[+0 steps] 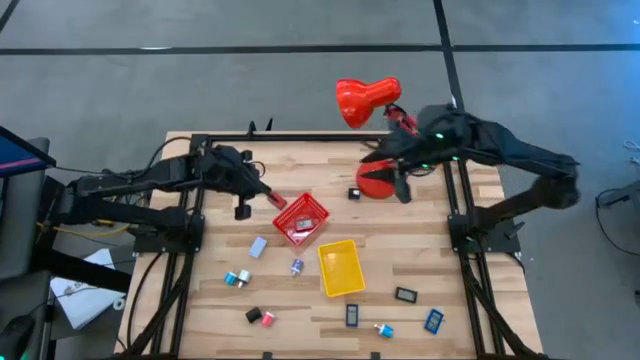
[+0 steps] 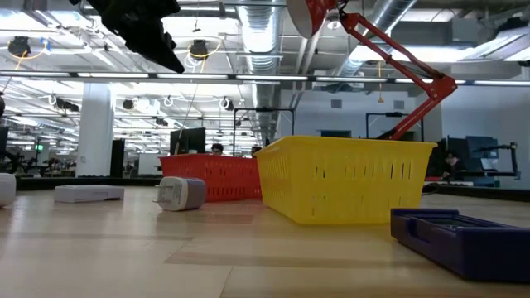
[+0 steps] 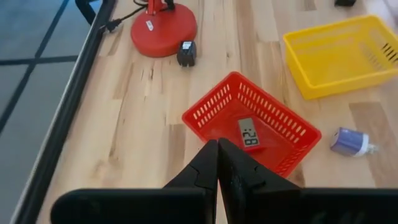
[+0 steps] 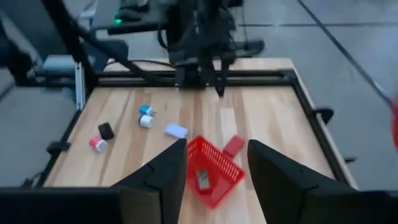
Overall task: Pick & Place Office items
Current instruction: Put the red digital clock into the red basket
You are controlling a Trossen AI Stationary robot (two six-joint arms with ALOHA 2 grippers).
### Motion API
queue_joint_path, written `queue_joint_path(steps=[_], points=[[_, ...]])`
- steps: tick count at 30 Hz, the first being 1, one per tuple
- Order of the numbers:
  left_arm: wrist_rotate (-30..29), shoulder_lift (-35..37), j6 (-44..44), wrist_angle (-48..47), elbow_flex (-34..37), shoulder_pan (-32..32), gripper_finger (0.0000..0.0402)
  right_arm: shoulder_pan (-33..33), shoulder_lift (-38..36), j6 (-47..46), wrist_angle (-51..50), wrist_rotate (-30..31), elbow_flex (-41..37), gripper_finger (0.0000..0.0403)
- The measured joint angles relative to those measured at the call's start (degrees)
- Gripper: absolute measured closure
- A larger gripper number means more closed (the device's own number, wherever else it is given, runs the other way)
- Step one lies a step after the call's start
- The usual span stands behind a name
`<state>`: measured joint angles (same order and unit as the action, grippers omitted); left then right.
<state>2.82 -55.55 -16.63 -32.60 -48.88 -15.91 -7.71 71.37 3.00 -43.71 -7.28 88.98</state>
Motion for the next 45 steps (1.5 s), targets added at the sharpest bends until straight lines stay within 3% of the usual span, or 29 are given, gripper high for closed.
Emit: queue_joint_path(steps=[8, 21, 28, 38, 45], points=[[0.6, -5.4, -9.0, -3.8, -1.8, -4.1, 0.0358, -0.1, -14.9, -10.2, 15.9, 3.3, -23.1, 0.0247], [0.8, -20.4, -23.1, -12.3, -4.3, -8.4, 0.0288, 4.3, -20.4, -12.9, 34.1, 5.8, -40.0, 0.0247], [-0.5, -26.2, -31.0, -13.4, -4.3, -10.0, 0.0246, 4.2, -20.7, -16.1, 36.5, 5.9, -43.5, 0.0247], [-4.3, -36.4, -31.4, -12.5, -8.8, -8.6, 0.0153, 4.2, -19.9, -16.1, 37.1, 5.9, -43.5, 0.0247], [-4.8, -42.1, -31.6, -12.3, -12.2, -8.4, 0.0131, 4.2, -19.9, -16.6, 37.0, 5.8, -43.5, 0.0247]])
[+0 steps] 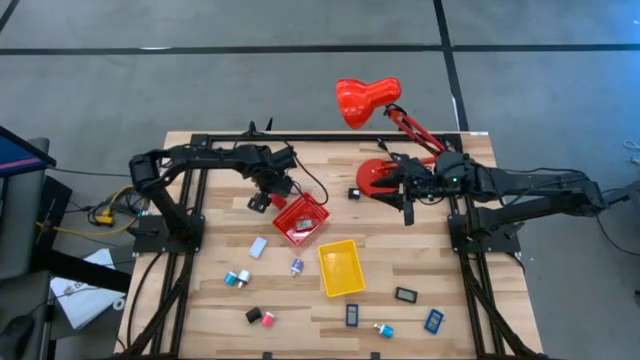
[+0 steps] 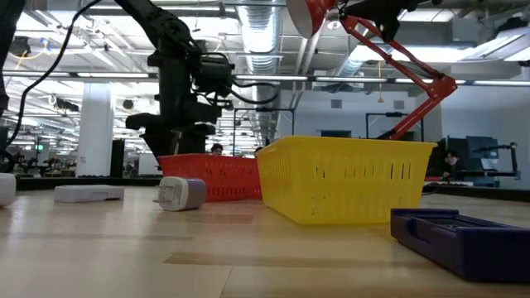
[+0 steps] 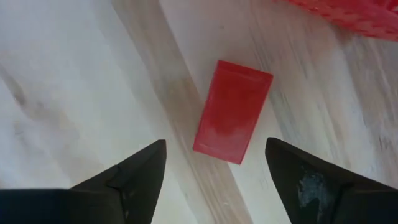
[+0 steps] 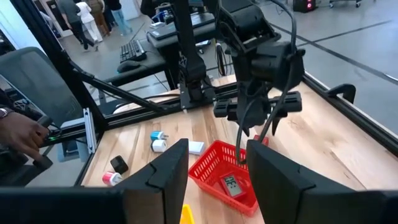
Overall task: Pick & Place Office items
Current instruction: Put the red digital clock into the red basket
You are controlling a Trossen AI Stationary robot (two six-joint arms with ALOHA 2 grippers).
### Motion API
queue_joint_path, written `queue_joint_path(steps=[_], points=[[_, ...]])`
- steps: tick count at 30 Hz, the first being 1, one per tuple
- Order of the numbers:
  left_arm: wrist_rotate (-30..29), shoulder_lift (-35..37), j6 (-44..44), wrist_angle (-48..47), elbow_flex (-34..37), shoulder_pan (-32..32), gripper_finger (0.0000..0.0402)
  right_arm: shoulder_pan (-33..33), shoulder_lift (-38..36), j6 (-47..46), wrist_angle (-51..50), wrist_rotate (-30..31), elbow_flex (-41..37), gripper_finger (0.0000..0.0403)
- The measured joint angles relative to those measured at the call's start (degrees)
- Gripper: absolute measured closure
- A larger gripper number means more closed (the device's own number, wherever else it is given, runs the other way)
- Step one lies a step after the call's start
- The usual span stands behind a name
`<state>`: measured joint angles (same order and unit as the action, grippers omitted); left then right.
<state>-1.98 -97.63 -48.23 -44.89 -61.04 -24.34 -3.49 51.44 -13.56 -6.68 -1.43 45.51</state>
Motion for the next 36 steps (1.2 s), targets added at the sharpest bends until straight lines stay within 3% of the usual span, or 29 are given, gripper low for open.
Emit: queue_joint_path(steps=[8, 20, 25, 31, 36], points=[[0.1, -2.5, -5.4, -0.2, 0.0, 0.2, 0.0137, 0.0, 0.0, 0.0, -0.1, 0.0, 0.0, 0.0247], [-3.4, -6.6, -6.0, 1.1, 0.0, 0.3, 0.0140, 0.0, 0.0, -0.1, -0.1, 0.0, 0.0, 0.0247], [-3.3, -6.8, -5.9, 2.0, 0.0, 0.3, 0.0174, 0.0, 0.0, -0.2, -0.1, 0.0, 0.0, 0.0247], [-2.9, -8.6, -4.8, 1.1, -0.2, 1.2, 0.0251, 0.0, 0.0, -0.7, -0.1, 0.0, 0.0, 0.0247], [-2.6, -6.9, 0.7, 1.0, 0.0, 0.7, 0.0255, 0.0, -0.1, -0.6, -0.1, 0.0, 0.0, 0.0247]])
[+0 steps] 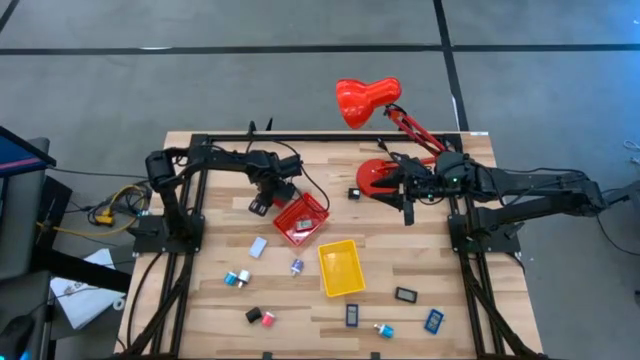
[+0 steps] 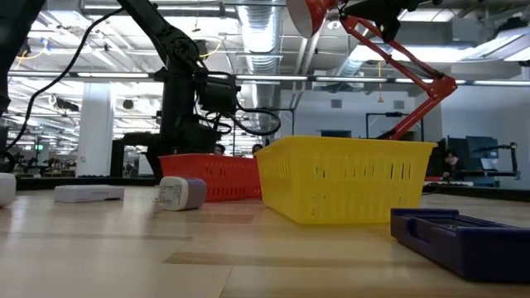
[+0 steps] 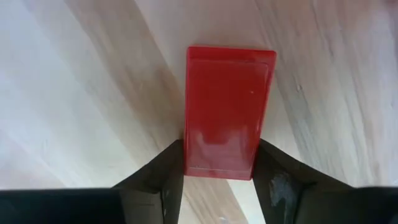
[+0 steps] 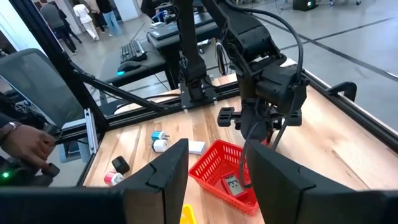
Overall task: Pick & Place Office items
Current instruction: Put the red digital clock into the red basket
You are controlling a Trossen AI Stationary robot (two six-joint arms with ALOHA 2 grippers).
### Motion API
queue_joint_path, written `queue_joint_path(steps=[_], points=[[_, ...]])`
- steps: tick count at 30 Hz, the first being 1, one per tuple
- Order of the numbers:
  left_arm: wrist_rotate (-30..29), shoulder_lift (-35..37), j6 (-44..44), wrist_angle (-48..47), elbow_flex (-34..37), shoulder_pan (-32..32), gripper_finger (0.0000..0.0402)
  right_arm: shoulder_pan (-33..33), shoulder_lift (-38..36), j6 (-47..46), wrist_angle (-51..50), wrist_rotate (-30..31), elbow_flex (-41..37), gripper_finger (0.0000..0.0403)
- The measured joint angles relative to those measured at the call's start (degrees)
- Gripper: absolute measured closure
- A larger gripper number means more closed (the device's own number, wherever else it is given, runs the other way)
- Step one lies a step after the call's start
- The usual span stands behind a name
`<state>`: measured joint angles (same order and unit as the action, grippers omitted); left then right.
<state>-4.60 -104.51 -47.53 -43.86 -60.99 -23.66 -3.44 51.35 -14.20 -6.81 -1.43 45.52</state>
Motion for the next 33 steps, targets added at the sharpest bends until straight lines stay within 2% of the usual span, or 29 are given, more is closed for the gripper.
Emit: queue_joint_path(steps=[3, 11, 15, 19, 26, 29, 33], points=[[0.4, 2.9, 4.3, 1.2, 0.2, -1.1, 0.0255, 0.0, 0.0, 0.0, 0.0, 0.0, 0.0, 0.0247], [0.4, 16.9, 14.9, -0.8, 0.0, -0.7, 0.0249, -0.1, 0.0, 0.7, 0.0, 0.0, 0.0, 0.0247], [0.4, 23.4, 23.6, -1.3, 0.1, 3.0, 0.0252, -0.2, 0.0, 0.7, 0.0, 0.0, 0.0, 0.0247], [0.5, 27.8, 33.3, -1.0, 0.0, 9.5, 0.0243, -0.5, 0.0, 0.7, 0.0, 0.0, 0.0, 0.0247], [0.5, 26.2, 50.5, 5.8, 0.0, 22.0, 0.0252, -0.5, 0.0, 0.7, 0.0, 0.0, 0.0, 0.0247], [0.4, 23.1, 56.7, 11.4, 0.0, 23.9, 0.0245, -0.5, 0.0, 0.7, 0.0, 0.0, 0.0, 0.0247], [-1.8, 17.1, 60.3, 14.6, 0.0, 23.5, 0.0239, -0.3, 0.0, 0.6, 0.1, 0.0, 0.0, 0.0247]])
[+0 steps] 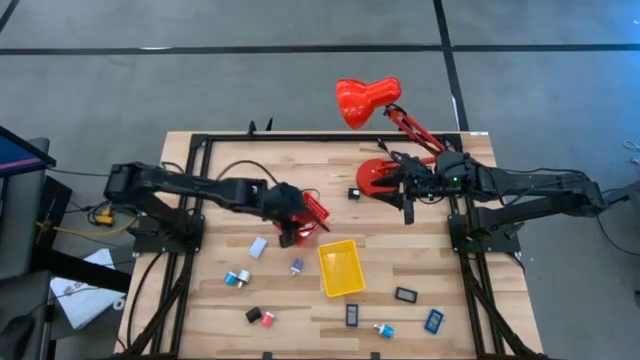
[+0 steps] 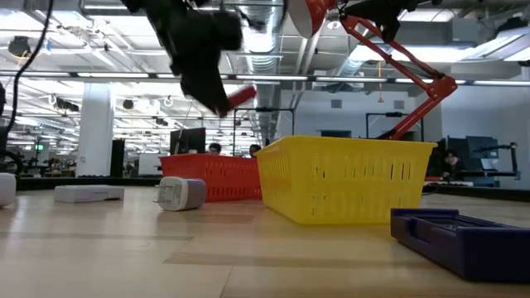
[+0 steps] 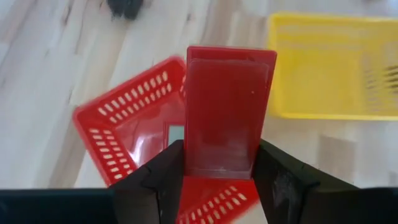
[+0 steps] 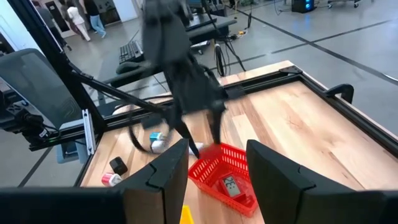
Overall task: Pick & Place Office items
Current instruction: Put the red digital clock into the red basket
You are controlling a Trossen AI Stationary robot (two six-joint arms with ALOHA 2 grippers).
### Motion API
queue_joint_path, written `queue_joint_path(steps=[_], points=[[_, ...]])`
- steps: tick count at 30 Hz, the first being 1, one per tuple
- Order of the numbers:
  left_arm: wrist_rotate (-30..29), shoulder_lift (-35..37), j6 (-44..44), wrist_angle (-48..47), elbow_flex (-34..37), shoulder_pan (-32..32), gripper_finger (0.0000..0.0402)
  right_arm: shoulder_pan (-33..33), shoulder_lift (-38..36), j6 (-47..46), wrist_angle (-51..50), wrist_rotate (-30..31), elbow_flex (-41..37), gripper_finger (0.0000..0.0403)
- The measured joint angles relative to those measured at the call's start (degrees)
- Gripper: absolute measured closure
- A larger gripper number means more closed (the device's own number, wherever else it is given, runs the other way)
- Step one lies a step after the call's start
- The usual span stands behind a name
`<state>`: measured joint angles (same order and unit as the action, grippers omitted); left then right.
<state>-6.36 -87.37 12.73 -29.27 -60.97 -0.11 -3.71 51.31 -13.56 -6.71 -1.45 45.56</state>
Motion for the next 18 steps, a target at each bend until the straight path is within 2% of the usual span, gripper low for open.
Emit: queue_joint_path(steps=[7, 18], points=[[1.3, -7.7, 5.9, 0.1, 0.0, -4.8, 0.0243, 1.1, 0.0, -0.2, 0.1, -0.1, 0.0, 0.0247], [1.8, -8.0, 7.7, 0.0, 0.0, -7.2, 0.0226, 1.8, 0.0, -0.1, 0.3, -0.2, 0.0, 0.0247]])
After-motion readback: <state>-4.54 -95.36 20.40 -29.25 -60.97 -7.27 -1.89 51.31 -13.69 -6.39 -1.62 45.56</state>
